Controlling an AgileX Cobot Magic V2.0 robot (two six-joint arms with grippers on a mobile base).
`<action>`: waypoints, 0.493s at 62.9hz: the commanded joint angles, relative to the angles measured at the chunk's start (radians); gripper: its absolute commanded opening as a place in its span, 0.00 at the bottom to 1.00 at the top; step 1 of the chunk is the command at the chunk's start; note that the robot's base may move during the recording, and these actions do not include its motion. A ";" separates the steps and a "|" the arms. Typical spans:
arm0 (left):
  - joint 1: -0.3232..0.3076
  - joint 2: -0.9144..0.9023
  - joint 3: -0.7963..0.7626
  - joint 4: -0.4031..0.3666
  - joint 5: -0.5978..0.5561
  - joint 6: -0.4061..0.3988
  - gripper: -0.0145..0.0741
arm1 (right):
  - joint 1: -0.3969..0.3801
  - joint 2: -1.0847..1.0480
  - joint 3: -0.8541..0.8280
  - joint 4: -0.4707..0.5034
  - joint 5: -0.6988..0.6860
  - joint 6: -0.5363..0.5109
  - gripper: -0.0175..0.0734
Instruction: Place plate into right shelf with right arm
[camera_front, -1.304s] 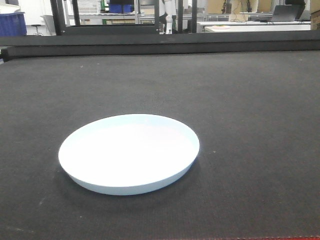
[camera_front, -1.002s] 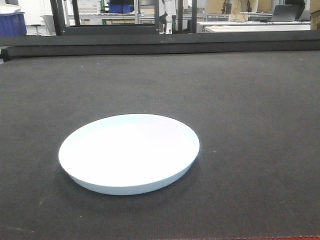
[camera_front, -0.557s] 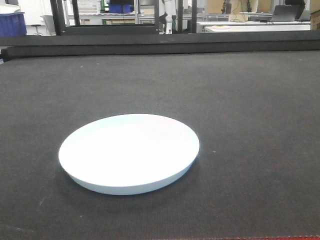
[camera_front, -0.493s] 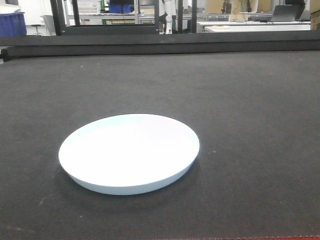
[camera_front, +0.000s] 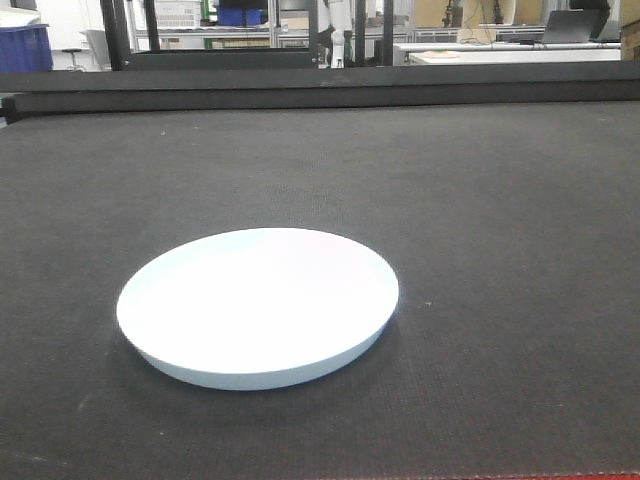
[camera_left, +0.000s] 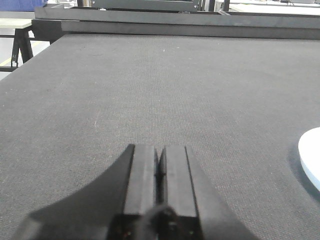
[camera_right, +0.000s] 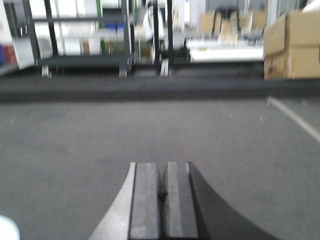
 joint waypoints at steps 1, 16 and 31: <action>-0.001 -0.005 0.008 -0.004 -0.086 -0.003 0.11 | 0.018 0.112 -0.169 0.046 0.095 -0.069 0.25; -0.001 -0.005 0.008 -0.004 -0.086 -0.003 0.11 | 0.046 0.422 -0.416 0.351 0.396 -0.347 0.25; -0.001 -0.005 0.008 -0.004 -0.086 -0.003 0.11 | 0.053 0.689 -0.485 0.470 0.486 -0.420 0.25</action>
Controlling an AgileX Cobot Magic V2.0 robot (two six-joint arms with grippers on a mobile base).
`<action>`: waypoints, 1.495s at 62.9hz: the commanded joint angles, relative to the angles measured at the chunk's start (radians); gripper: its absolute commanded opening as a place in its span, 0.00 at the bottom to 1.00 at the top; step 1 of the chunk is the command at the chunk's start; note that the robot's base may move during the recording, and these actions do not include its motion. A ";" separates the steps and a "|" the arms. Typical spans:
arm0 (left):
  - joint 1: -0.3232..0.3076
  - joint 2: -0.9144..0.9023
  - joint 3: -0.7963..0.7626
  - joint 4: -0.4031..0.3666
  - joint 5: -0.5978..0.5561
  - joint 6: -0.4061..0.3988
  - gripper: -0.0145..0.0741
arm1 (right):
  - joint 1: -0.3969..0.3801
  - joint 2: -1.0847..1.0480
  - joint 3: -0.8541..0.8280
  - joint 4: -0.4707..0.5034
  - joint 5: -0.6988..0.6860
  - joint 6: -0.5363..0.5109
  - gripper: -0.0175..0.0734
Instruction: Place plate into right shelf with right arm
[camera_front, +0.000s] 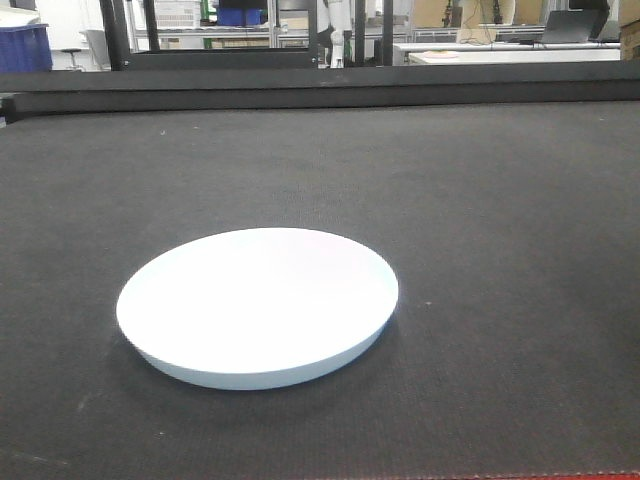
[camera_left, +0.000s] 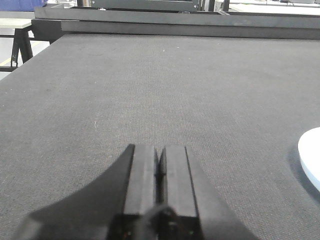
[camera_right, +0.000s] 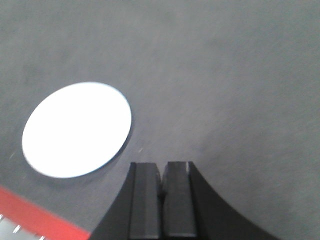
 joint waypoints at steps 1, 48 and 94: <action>-0.001 -0.005 0.008 -0.004 -0.086 -0.003 0.11 | 0.010 0.083 -0.046 0.050 -0.036 -0.026 0.25; -0.001 -0.005 0.008 -0.004 -0.086 -0.003 0.11 | 0.482 0.715 -0.053 -0.024 -0.540 -0.052 0.88; -0.001 -0.005 0.008 -0.004 -0.086 -0.003 0.11 | 0.483 0.870 -0.053 -0.024 -0.661 -0.048 0.61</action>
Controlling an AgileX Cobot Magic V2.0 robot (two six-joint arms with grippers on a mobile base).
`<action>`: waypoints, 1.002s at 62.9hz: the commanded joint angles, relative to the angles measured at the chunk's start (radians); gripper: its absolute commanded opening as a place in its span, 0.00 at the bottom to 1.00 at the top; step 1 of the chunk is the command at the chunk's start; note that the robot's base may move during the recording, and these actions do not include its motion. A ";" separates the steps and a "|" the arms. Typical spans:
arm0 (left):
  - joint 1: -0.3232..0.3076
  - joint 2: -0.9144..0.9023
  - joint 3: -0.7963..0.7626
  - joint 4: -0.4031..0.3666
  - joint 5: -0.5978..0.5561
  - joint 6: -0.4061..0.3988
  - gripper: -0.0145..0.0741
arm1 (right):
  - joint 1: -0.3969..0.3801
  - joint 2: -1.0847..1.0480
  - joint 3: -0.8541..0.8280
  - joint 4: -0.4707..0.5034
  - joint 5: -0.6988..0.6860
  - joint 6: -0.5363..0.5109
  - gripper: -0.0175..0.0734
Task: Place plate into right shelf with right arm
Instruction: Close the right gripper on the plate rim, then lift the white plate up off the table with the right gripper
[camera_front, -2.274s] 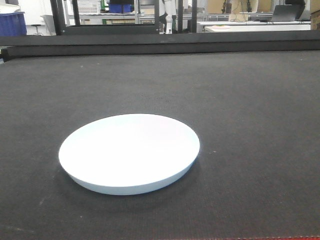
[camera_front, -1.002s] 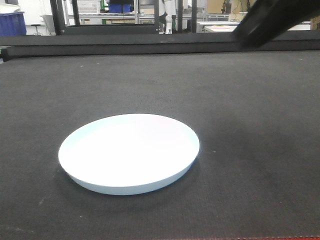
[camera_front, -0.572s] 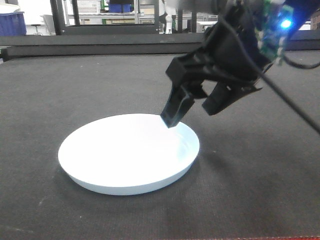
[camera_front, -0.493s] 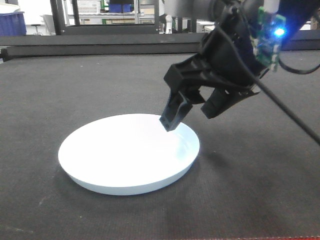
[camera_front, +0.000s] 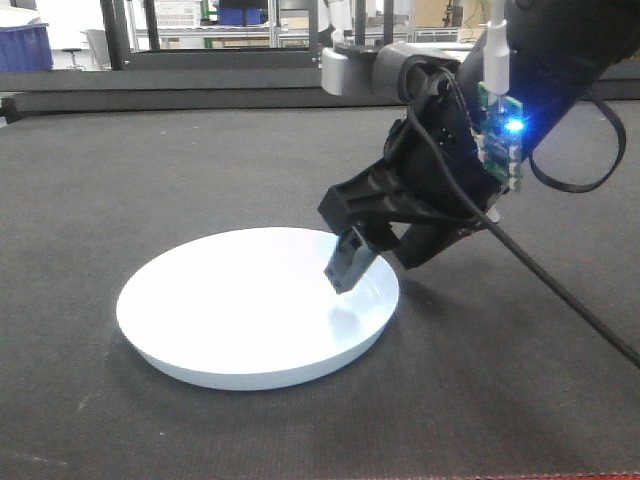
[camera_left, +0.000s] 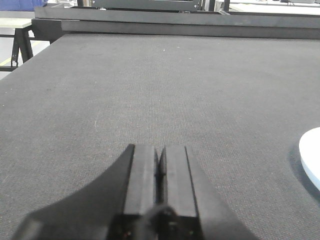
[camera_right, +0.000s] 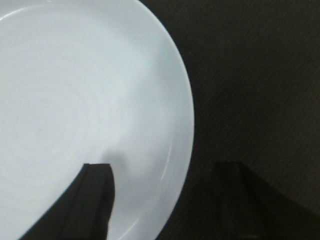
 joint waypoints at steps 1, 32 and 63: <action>-0.001 -0.005 0.008 -0.004 -0.086 -0.003 0.11 | 0.000 -0.035 -0.033 0.011 -0.051 -0.006 0.59; -0.001 -0.005 0.008 -0.004 -0.086 -0.003 0.11 | 0.000 -0.039 -0.033 0.011 -0.107 -0.006 0.26; -0.001 -0.005 0.008 -0.004 -0.086 -0.003 0.11 | -0.001 -0.337 -0.030 0.011 -0.204 -0.006 0.27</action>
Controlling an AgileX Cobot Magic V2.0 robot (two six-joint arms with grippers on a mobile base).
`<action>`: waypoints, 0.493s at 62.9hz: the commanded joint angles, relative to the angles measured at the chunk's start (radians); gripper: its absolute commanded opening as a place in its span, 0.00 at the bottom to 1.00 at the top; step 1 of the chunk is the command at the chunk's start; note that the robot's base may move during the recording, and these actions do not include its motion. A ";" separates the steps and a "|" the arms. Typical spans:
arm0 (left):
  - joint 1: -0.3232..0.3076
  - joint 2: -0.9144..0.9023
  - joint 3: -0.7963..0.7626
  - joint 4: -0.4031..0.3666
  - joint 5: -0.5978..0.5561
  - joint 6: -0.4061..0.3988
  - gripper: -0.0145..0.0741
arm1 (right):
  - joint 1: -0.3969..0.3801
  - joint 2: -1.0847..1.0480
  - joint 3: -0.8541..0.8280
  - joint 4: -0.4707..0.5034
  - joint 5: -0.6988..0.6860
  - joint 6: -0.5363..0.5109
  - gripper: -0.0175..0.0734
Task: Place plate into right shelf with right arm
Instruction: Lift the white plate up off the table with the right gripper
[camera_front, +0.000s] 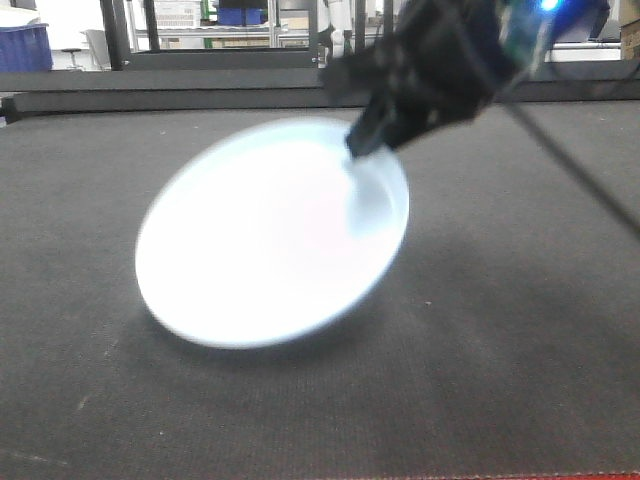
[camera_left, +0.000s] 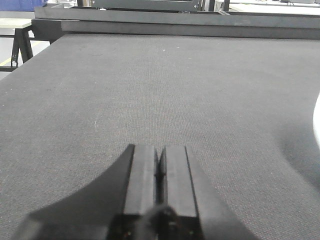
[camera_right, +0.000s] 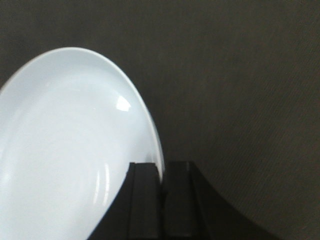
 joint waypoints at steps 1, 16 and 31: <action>-0.001 -0.005 0.008 -0.004 -0.086 -0.003 0.11 | -0.001 -0.138 -0.028 0.006 -0.077 -0.006 0.27; -0.001 -0.005 0.008 -0.004 -0.086 -0.003 0.11 | -0.001 -0.414 0.065 0.006 -0.111 -0.006 0.27; -0.001 -0.005 0.008 -0.004 -0.086 -0.003 0.11 | -0.002 -0.705 0.231 0.006 -0.208 -0.006 0.27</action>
